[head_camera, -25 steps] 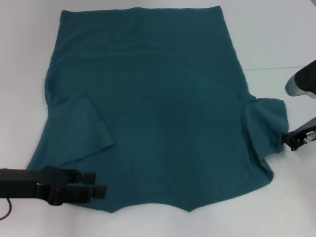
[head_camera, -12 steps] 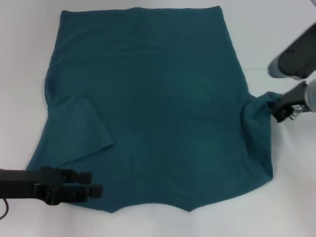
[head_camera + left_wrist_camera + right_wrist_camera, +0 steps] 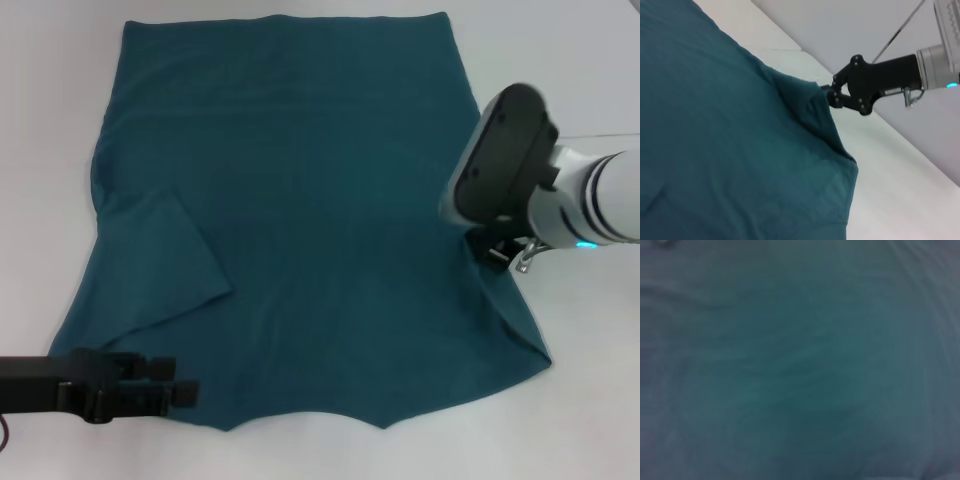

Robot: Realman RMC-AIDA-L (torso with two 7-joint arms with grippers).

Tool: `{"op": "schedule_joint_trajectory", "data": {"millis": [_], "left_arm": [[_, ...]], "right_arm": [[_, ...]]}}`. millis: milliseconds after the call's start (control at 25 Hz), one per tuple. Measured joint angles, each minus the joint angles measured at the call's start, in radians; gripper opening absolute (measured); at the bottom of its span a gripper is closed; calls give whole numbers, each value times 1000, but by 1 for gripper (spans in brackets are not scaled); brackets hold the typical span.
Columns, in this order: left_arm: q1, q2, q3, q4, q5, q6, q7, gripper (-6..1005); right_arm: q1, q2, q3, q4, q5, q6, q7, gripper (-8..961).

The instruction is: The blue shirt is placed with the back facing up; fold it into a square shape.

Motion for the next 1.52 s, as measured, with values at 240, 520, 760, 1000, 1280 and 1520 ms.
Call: {"op": "schedule_joint_trajectory", "data": {"millis": [240, 520, 760, 1000, 1280, 1520], "left_arm": [[14, 0, -5, 2, 0, -2, 0, 674], [20, -2, -6, 1, 0, -3, -1, 674], [23, -3, -6, 1, 0, -3, -1, 673], [24, -3, -6, -2, 0, -4, 2, 673], [25, -4, -6, -3, -1, -8, 6, 673], [27, -5, -6, -3, -3, -9, 7, 673]], "right_arm": [[5, 1, -28, -1, 41, -37, -45, 35], [10, -3, -24, 2, 190, -87, -100, 186], [8, -5, -19, 5, 171, -92, -67, 301], [1, -6, 13, -2, 159, -97, -41, 606], [3, -11, 174, -8, 356, -137, -53, 860], [57, -18, 485, 72, 445, -188, -14, 937]]}}
